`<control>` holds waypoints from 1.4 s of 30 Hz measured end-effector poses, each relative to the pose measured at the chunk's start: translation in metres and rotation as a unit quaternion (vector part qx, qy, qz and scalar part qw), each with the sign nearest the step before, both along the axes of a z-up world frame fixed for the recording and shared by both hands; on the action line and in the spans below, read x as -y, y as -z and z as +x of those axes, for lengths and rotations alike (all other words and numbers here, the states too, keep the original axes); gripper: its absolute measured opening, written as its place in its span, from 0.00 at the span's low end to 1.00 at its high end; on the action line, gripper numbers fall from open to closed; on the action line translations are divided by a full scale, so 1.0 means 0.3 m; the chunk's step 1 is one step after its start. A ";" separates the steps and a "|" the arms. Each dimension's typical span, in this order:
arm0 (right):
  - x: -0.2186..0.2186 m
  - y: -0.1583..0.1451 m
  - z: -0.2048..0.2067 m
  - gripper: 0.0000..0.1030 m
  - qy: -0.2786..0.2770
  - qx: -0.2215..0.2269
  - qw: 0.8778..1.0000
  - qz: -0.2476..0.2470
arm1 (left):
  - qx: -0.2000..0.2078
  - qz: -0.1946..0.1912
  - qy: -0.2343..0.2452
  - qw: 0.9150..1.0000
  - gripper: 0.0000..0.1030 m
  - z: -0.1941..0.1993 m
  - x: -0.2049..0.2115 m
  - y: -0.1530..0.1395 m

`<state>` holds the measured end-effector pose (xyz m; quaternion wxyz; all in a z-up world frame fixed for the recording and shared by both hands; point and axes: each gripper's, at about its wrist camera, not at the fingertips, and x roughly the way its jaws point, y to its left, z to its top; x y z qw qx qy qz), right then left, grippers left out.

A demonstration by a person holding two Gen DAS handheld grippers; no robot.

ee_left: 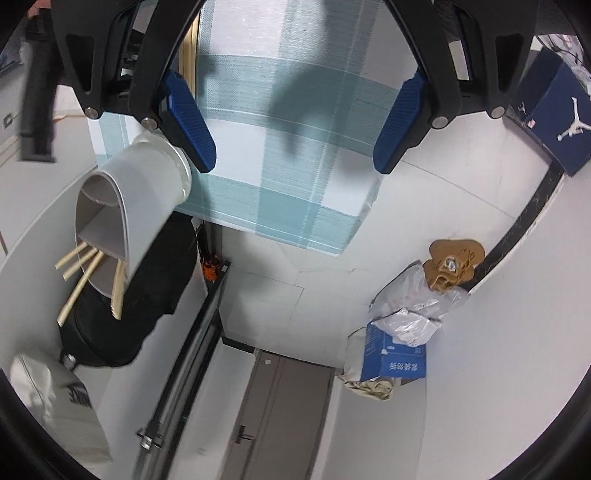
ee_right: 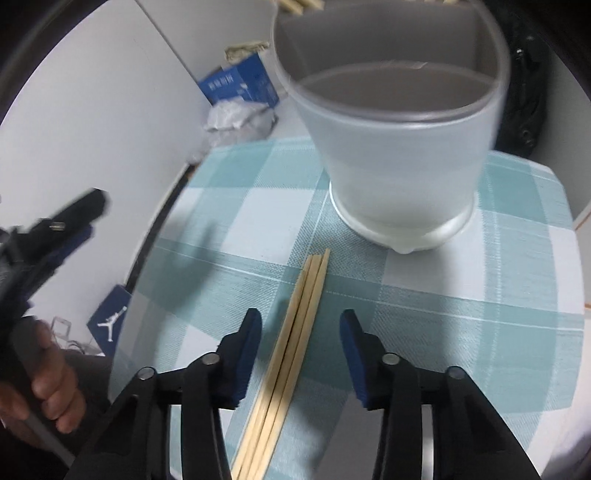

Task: Organize utensils
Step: 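Lower the right tool onto the pile and close on one chopstick, then close the left tool on a chopstick while the right tool holds its chopstick raised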

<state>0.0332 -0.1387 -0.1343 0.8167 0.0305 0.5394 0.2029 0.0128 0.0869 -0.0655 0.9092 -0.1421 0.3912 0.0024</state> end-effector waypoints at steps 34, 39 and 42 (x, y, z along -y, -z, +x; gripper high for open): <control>0.070 -0.068 -0.038 0.09 0.082 0.011 0.996 0.016 | -0.077 -0.037 0.015 0.996 0.81 0.025 -0.017 0.083; 0.128 -0.017 -0.033 0.07 0.085 -0.026 0.996 0.027 | -0.095 -0.015 0.034 0.995 0.81 0.026 0.047 0.105; 0.164 0.008 -0.042 0.06 0.095 -0.036 0.994 0.041 | -0.103 -0.006 0.042 0.994 0.81 0.022 0.079 0.114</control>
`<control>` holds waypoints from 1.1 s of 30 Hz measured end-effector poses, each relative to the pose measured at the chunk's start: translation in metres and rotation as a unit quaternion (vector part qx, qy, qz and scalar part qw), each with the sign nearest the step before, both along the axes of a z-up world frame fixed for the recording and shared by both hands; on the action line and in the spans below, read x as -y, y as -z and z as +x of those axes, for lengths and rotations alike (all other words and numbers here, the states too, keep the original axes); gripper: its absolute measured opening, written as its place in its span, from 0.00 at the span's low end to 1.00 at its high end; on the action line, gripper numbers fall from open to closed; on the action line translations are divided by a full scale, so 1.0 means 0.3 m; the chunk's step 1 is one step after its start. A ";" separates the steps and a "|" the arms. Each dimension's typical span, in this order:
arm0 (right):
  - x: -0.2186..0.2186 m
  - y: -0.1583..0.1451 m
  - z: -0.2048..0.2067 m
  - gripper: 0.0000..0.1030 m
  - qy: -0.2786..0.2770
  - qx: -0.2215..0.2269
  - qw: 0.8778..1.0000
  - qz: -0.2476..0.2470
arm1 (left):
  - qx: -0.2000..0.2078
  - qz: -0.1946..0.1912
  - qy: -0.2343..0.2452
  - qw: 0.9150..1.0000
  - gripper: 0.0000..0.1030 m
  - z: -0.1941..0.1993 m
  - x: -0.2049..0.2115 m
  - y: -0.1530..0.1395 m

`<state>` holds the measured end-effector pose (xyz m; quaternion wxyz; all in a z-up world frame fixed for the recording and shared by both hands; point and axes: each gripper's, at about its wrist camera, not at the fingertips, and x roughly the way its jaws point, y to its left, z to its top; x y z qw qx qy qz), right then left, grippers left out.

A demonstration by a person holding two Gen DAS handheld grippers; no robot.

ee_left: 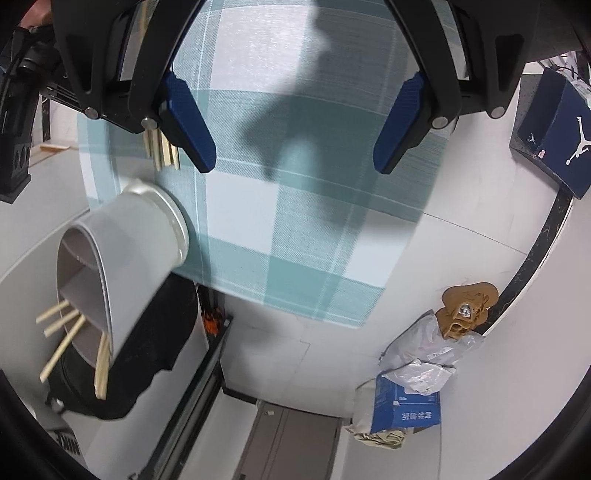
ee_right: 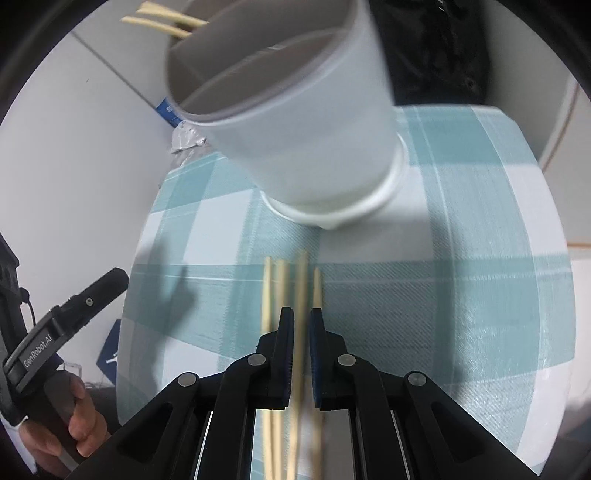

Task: Organize utensils
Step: 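Close the left tool on a chopstick while the right tool holds its chopstick raised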

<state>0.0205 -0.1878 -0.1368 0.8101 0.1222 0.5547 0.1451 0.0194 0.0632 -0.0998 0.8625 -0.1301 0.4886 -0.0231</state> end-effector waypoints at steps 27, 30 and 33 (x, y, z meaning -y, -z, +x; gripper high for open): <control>0.030 -0.013 0.006 0.27 0.007 0.039 0.988 -0.152 | -0.009 0.020 0.012 1.000 0.81 -0.009 0.065 0.017; -0.035 -0.009 -0.015 0.22 -0.015 0.055 0.976 -0.212 | -0.005 0.017 0.013 1.000 0.81 -0.012 0.057 0.010; -0.073 -0.012 -0.028 0.06 -0.022 0.061 0.972 -0.224 | 0.002 0.018 0.015 1.000 0.81 -0.017 0.047 0.002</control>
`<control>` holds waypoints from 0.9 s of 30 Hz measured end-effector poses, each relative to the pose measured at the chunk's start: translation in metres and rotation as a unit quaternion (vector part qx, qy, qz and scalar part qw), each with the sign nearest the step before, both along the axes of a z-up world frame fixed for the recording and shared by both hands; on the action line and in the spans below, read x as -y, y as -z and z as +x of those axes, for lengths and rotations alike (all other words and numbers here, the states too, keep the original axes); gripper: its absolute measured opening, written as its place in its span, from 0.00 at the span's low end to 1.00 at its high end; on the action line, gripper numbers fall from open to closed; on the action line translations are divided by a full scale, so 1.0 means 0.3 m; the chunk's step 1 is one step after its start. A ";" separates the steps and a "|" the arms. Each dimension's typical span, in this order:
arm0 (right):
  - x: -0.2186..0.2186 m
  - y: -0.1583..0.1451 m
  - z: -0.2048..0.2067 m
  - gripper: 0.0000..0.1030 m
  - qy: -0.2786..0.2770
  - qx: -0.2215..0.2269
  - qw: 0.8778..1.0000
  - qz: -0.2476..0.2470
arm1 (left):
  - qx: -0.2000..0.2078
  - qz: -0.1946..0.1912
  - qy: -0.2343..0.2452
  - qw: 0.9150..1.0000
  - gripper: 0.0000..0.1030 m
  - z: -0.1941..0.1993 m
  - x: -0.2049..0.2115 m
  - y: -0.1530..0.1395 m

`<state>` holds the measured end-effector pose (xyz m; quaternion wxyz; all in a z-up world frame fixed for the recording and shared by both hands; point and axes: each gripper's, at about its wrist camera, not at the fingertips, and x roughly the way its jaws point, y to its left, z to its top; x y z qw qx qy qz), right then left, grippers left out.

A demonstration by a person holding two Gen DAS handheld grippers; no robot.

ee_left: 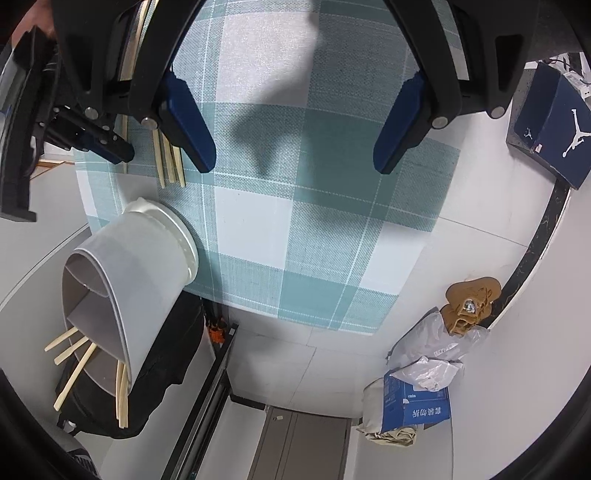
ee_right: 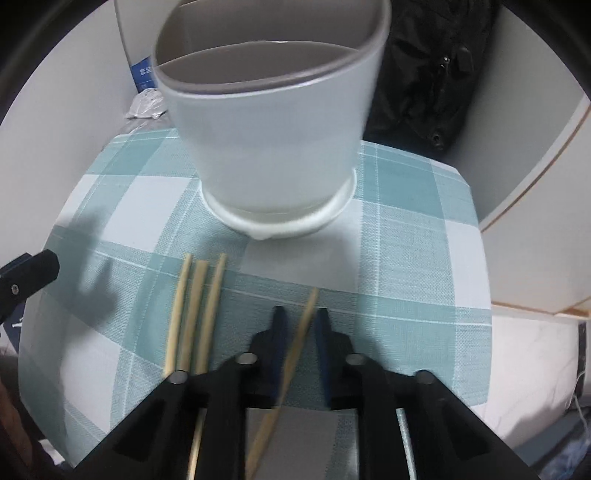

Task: Organize utensils
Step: 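Close the left tool on a chopstick while the right tool holds its chopstick raised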

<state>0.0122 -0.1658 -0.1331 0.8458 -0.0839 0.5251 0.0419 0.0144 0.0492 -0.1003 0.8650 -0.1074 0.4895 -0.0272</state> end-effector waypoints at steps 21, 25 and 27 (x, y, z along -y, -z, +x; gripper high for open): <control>0.306 -0.147 -0.001 0.04 0.111 0.027 0.947 0.300 | -0.084 -0.012 0.132 0.988 0.81 0.029 0.203 0.063; 0.357 -0.168 -0.026 0.04 0.122 0.042 0.937 0.326 | -0.109 0.014 0.129 0.986 0.81 0.046 0.252 0.088; 0.375 -0.186 -0.035 0.04 0.123 0.052 0.934 0.332 | -0.113 0.049 0.133 0.983 0.81 0.049 0.280 0.097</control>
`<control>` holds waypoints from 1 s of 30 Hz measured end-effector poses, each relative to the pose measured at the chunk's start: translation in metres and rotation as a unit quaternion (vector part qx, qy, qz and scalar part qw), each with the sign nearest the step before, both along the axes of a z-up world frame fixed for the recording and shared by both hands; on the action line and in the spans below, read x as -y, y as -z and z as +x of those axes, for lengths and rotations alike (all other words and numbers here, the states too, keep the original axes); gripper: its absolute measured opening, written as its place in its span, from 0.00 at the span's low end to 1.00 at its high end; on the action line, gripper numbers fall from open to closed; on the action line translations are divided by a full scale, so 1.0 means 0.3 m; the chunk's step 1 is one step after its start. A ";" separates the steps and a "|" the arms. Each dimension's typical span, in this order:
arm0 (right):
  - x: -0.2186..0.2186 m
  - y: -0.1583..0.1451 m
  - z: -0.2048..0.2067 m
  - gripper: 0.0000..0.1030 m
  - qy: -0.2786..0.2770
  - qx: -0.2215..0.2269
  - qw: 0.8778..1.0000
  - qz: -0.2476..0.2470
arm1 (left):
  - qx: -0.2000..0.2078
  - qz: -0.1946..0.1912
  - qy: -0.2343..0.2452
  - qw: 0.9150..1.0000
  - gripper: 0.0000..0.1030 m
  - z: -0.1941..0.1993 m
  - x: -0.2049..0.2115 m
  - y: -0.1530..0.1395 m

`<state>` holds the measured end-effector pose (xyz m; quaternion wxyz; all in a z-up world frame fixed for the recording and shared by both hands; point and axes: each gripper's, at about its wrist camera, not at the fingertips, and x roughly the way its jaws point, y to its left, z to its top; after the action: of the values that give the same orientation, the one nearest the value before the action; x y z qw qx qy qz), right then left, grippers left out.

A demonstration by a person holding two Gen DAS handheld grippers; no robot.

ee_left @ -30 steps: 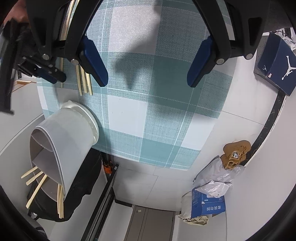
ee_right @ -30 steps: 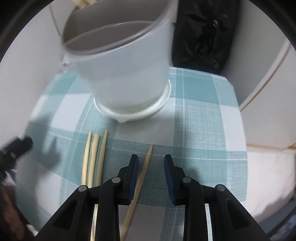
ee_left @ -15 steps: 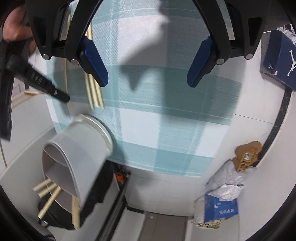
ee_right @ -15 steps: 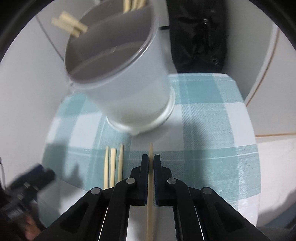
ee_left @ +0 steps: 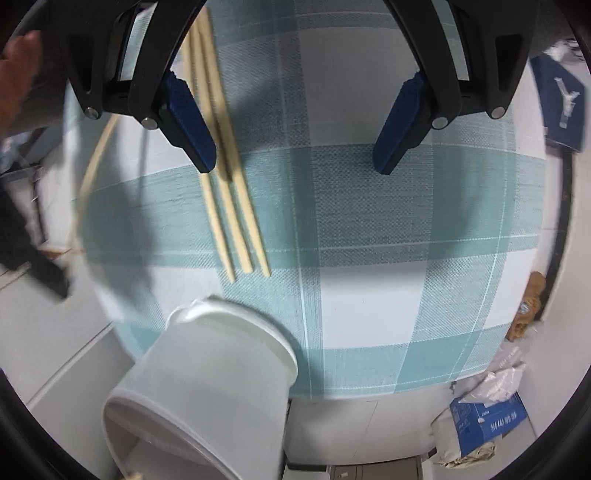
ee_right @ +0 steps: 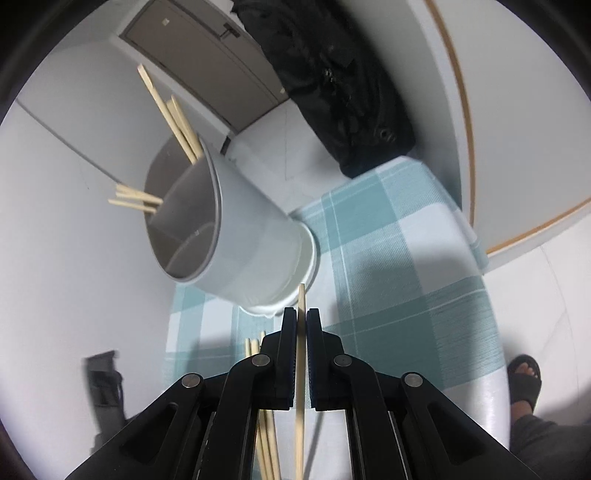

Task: Organize utensils
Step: 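Close the left tool on a chopstick while the right tool holds its chopstick raised, then lift both held chopsticks up and carry them over the white holder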

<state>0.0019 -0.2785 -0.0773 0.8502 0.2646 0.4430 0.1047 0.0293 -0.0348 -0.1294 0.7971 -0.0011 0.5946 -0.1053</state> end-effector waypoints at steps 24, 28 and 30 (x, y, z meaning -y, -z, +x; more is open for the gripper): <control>0.109 -0.132 -0.028 0.04 0.035 0.066 0.997 0.019 | -0.030 0.043 -0.017 0.998 0.11 0.098 0.029 0.004; 0.102 -0.137 -0.027 0.04 0.032 0.068 0.997 0.017 | -0.021 0.025 -0.025 0.999 0.02 0.102 0.019 0.006; 0.094 -0.142 -0.027 0.04 0.029 0.072 0.997 0.010 | -0.013 0.013 -0.028 0.999 0.02 0.103 0.004 0.004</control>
<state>-0.0063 -0.3066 -0.0347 0.8799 0.2775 0.3716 0.1035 0.0603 -0.0359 -0.1305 0.7919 -0.0088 0.6059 -0.0757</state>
